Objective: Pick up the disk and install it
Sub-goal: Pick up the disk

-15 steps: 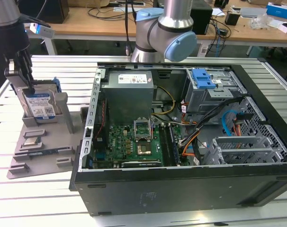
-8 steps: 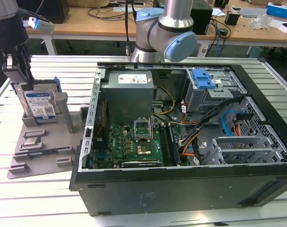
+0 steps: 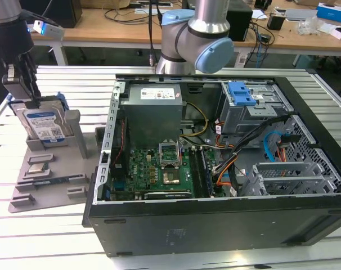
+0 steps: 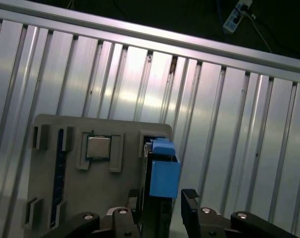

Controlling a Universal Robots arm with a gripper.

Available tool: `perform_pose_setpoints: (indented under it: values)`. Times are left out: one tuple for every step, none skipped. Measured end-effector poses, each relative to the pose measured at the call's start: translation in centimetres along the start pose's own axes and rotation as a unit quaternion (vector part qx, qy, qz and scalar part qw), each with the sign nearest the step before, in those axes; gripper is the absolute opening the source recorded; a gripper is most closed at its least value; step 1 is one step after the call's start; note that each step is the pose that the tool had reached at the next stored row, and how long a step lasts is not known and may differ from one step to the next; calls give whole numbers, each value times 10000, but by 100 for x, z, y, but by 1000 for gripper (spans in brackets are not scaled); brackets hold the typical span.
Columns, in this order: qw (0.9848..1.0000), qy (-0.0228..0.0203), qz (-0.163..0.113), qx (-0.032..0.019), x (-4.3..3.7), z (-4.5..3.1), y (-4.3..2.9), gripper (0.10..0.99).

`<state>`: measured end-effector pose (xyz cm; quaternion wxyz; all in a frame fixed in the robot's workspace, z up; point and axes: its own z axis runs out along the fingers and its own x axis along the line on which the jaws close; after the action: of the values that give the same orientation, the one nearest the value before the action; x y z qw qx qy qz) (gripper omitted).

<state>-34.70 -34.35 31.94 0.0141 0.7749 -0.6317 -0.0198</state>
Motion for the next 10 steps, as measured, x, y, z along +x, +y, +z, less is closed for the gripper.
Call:
perform_pose_setpoints:
  values:
    - [10000, 0, -1, -1, 0, 29, 1, 467]
    - [10000, 0, -1, 0, 0, 49, 3, 467]
    - [10000, 0, 0, 0, -2, 69, 7, 467]
    - [10000, 0, 0, 0, -3, 88, 12, 467]
    - [10000, 0, 0, -1, -4, 108, 20, 467]
    - [10000, 0, 0, -1, -4, 142, 38, 467]
    - [10000, 0, 0, -2, -5, 160, 53, 467]
    - [10000, 0, 0, -1, -7, 177, 75, 467]
    - [10000, 0, 0, -1, -8, 190, 102, 467]
    - [10000, 0, 0, 0, -5, 199, 123, 467]
